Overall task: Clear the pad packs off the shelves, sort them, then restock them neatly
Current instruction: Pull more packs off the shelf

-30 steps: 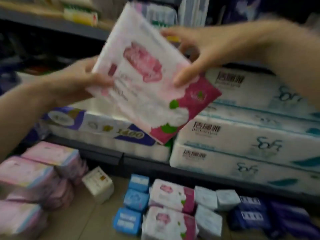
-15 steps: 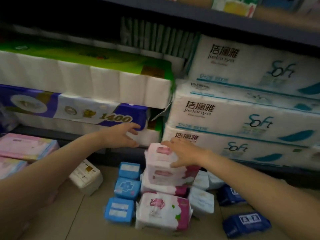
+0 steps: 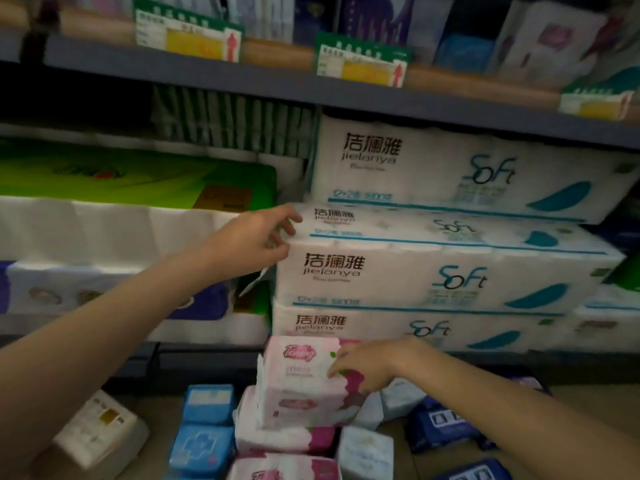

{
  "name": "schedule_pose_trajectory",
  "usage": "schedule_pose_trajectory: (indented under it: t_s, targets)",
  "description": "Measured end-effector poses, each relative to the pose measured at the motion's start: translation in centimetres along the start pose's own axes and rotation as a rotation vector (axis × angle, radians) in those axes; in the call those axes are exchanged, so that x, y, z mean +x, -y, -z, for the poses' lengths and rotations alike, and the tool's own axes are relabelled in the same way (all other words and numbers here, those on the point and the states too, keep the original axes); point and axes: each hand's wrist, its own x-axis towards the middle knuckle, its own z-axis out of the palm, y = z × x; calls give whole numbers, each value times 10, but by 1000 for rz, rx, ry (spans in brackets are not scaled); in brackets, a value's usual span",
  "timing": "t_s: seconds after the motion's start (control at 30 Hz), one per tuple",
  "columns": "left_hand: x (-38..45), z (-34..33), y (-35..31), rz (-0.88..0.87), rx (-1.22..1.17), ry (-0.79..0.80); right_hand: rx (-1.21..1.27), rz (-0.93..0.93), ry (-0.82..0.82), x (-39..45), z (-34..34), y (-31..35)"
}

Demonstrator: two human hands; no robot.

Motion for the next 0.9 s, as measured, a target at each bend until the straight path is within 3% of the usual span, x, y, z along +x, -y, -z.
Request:
schedule_pose_trajectory:
  t_s: [0.13,0.2,0.43,0.53,0.73,0.9]
  targets:
    - [5,-5,-8,-27,10,-15,61,37,-76,-4,8,-7]
    - [9,5,-14,-91,81,-56,149,48,-197,-26,31,-9]
    - [58,84,-78,-522,89,-538,281,71,-1167,-192,144,-26]
    - [88,106,-115,-608,114,-638,211,44,-1409,-235,181,-47]
    - [166,130,-150,-519,259,-587,-75,-180,-1421,-251,244,-116]
    - [237,137,-171,-328,591,-464,1,-432,-1385,-259,252,-217]
